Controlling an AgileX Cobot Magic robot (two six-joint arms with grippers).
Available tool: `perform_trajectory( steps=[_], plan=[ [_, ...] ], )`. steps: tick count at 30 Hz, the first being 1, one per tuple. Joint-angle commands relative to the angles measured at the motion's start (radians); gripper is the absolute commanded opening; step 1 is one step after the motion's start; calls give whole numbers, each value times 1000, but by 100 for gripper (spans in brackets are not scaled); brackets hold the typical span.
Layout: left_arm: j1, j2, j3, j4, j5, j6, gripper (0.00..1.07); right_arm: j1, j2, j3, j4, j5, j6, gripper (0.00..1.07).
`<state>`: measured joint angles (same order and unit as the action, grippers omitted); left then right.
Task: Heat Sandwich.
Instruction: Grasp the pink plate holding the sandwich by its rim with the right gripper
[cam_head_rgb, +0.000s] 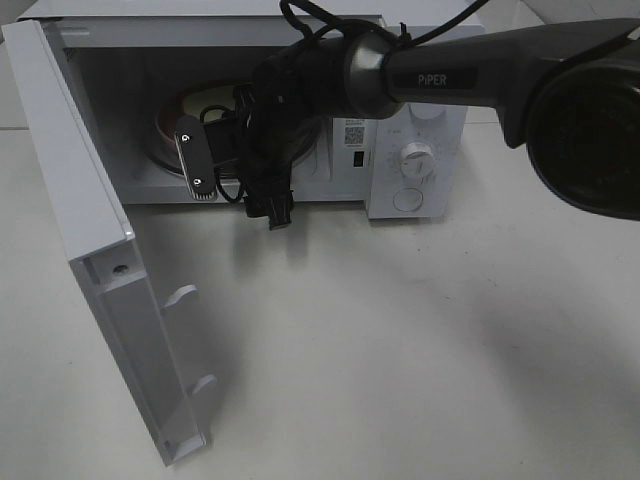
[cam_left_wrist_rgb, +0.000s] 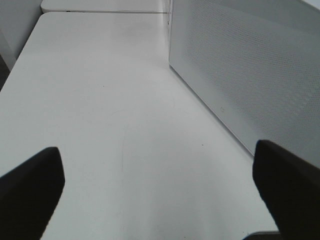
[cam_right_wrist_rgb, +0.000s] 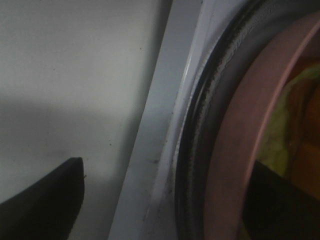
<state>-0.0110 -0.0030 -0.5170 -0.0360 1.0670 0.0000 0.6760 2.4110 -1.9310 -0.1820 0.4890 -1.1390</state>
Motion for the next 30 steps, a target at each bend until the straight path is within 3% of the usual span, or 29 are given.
perform_trajectory(
  steps=[1, 10, 13, 14, 16, 17, 18, 20, 30],
  plan=[
    [1, -8, 1, 22, 0, 0, 98, 0, 2, -12, 3, 4, 10, 78],
    [1, -8, 1, 30, 0, 0, 98, 0, 2, -12, 3, 23, 32, 76],
    [1, -8, 1, 30, 0, 0, 98, 0, 2, -12, 3, 38, 82, 71],
    [1, -8, 1, 30, 0, 0, 98, 0, 2, -12, 3, 39, 106, 66],
    [1, -8, 1, 30, 0, 0, 98, -9, -1, -12, 3, 39, 164, 41],
    [1, -8, 1, 30, 0, 0, 98, -9, -1, -12, 3, 39, 164, 41],
    [1, -8, 1, 30, 0, 0, 98, -9, -4, -12, 3, 42, 176, 31],
    [1, -8, 1, 30, 0, 0, 98, -17, -10, -11, 1, 59, 190, 0],
    [1, -8, 1, 30, 0, 0, 98, -23, -21, -5, 2, 70, 160, 0]
  ],
)
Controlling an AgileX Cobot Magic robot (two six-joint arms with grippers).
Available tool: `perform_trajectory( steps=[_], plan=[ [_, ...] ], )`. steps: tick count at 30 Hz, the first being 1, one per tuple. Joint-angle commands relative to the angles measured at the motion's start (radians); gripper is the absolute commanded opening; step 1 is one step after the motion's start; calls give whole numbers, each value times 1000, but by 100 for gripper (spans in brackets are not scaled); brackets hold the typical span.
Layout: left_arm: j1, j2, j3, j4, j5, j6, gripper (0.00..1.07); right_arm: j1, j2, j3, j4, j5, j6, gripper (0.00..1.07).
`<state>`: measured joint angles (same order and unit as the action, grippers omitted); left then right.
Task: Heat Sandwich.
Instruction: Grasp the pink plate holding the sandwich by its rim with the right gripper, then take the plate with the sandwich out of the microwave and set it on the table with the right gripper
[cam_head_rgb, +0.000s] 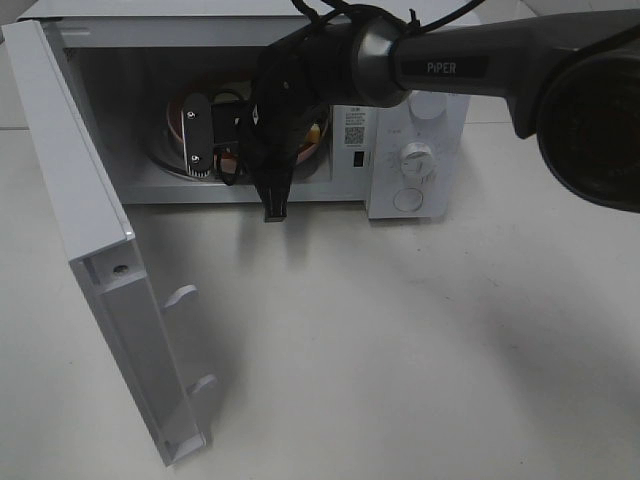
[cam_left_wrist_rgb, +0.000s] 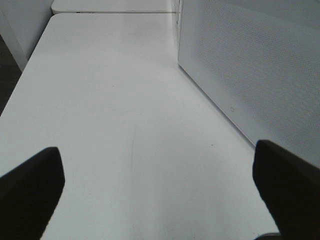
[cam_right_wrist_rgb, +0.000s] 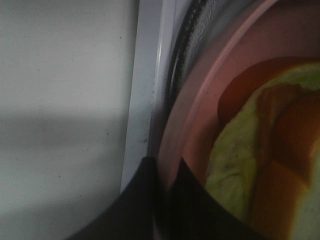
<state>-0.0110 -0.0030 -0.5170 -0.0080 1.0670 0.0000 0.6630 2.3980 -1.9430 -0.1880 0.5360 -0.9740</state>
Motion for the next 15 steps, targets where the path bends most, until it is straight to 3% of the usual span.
perform_trajectory(
  steps=[1, 15],
  plan=[
    [1, -8, 1, 2, 0, 0, 98, -10, -10, 7, 8, 26, -7, 0],
    [1, -8, 1, 2, 0, 0, 98, -10, -23, 8, 14, 44, -27, 0]
  ],
)
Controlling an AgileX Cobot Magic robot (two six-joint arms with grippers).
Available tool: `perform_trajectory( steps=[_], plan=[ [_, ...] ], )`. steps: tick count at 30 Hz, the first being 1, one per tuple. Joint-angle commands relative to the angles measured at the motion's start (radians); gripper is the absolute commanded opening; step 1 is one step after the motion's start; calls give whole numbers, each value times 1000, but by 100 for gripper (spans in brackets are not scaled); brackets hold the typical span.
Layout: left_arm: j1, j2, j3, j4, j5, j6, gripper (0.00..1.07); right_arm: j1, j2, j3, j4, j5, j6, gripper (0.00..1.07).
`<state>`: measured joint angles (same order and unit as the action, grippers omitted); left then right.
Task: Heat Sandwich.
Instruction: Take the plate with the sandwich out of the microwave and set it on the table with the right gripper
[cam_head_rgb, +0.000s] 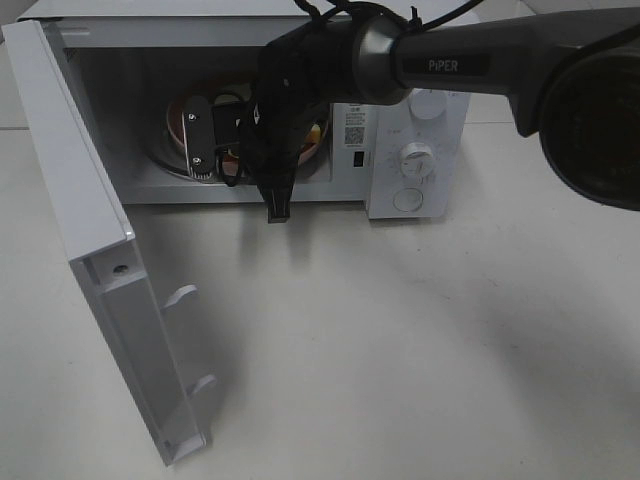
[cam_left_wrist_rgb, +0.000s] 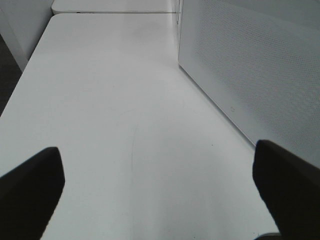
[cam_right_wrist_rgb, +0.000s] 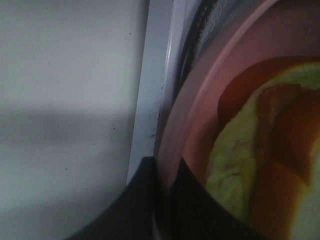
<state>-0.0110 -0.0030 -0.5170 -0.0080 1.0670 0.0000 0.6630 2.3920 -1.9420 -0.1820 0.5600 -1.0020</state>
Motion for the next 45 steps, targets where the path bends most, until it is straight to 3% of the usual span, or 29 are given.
perform_trajectory(
  steps=[1, 14, 19, 23, 45],
  plan=[
    [1, -8, 1, 2, 0, 0, 98, -10, -20, 7, 8, 23, 1, 0],
    [1, -8, 1, 2, 0, 0, 98, -7, -52, 9, 9, 46, -22, 0],
    [1, -8, 1, 2, 0, 0, 98, -5, -112, 95, 39, 18, -77, 0],
    [1, -8, 1, 2, 0, 0, 98, -3, -201, 251, 62, -48, -206, 0],
    [1, -8, 1, 2, 0, 0, 98, 20, -480, 638, 110, -131, -390, 0]
  ],
)
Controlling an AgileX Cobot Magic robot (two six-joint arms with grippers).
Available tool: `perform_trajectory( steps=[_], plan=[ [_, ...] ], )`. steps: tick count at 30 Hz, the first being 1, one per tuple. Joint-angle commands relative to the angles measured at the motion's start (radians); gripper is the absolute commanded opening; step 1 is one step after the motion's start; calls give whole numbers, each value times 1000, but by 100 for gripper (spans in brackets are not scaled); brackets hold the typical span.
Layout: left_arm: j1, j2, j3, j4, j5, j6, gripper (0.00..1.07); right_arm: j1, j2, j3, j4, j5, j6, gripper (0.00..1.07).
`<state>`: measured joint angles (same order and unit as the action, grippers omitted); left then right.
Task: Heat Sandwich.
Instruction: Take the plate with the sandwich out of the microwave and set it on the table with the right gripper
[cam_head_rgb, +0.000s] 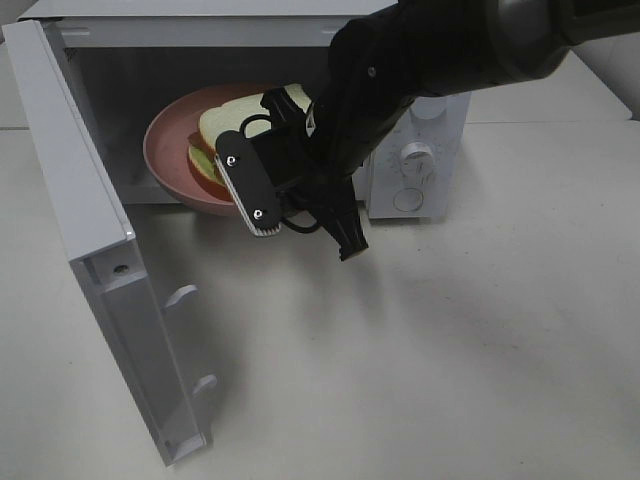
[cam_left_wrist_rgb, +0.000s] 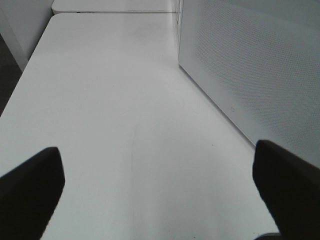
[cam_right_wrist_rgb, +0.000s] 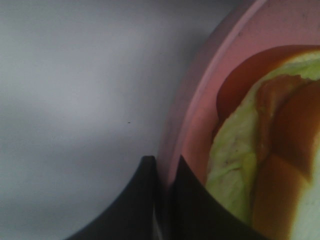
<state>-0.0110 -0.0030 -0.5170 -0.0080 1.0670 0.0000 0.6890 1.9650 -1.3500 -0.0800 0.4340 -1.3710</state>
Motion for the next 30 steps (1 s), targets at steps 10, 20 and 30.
perform_trajectory(
  steps=[10, 20, 30],
  plan=[
    [1, -8, 1, 2, 0, 0, 98, 25, -190, 244, 13, -65, -84, 0],
    [1, -8, 1, 2, 0, 0, 98, 52, -292, 379, 12, -15, -73, 0],
    [1, -8, 1, 2, 0, 0, 98, 52, -458, 557, 4, 2, -16, 0]
  ],
)
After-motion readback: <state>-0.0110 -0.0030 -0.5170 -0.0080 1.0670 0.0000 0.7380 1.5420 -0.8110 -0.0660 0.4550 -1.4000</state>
